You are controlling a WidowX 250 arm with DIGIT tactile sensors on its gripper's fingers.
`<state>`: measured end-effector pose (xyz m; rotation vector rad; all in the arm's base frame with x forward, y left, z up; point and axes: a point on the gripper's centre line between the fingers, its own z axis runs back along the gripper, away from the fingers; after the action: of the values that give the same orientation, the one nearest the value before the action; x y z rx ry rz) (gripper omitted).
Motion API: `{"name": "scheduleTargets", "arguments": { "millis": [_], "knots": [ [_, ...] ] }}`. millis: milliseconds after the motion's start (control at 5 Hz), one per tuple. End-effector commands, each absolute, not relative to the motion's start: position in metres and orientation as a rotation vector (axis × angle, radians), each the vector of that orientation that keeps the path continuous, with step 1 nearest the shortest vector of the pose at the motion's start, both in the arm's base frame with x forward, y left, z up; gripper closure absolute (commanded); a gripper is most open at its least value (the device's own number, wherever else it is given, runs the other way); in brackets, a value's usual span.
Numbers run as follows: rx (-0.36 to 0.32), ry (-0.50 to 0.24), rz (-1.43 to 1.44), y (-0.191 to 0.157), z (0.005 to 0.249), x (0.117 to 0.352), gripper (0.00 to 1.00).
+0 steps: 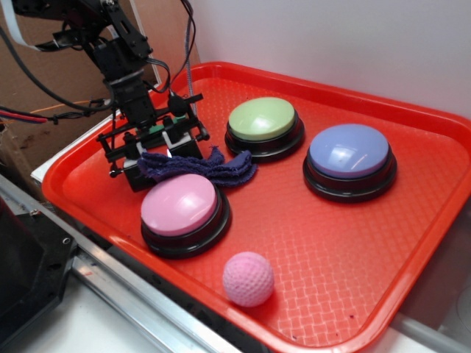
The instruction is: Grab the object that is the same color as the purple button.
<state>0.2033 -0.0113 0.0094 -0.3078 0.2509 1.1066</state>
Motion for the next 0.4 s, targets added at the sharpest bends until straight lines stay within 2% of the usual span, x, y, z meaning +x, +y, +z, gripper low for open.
{"name": "scheduleTargets", "arguments": {
  "millis": [0,200],
  "knots": [
    [-0.305,0.175,1.072,-0.009,0.023,0.208,1.00],
    [-0.240,0.142,1.000,-0.007,0.035,0.209,1.00]
  ]
}}
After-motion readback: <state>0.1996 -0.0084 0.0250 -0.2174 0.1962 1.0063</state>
